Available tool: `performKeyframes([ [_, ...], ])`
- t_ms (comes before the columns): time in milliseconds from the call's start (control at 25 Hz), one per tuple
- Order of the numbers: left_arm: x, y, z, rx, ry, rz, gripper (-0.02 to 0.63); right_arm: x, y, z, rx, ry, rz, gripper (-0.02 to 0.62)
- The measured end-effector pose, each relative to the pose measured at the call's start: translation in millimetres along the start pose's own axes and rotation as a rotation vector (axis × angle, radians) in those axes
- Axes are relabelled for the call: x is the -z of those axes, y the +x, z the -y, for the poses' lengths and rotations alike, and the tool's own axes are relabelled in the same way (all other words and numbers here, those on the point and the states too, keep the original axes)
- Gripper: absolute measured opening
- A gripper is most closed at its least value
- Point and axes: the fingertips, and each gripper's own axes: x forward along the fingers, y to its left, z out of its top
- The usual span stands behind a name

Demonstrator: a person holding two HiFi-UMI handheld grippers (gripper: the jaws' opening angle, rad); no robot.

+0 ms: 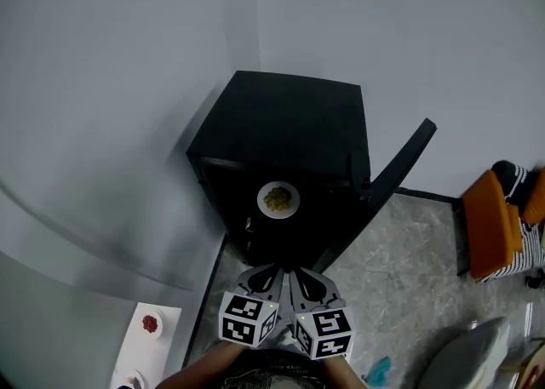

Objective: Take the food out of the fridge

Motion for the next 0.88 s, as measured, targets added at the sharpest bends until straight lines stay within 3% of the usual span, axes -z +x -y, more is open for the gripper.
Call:
performKeyframes([
  [160, 3.5, 12.1, 5.0, -0.016, -0.071, 0.014, 0.014, 1.0, -2.8, 14.6, -0.035, -0.004, 0.0, 0.023],
  [520, 7.1, 24.4, -2.0, -0.055, -0.146, 0.045, 0.014, 1.6, 1.8, 23.9, -0.069, -0.02, 0.001, 0.023],
  [720, 8.6, 33.2, -8.2, -0.039, -0.187, 0.069, 0.014, 4.5, 12.8, 24.0, -0.071, -0.044, -0.014, 0.023],
  [880, 7.6, 46.0, -18.2, 0.016, -0.291, 0.104, 0.014, 3.6, 25.2, 26.7, -0.06, -0.069, -0.033, 0.023],
])
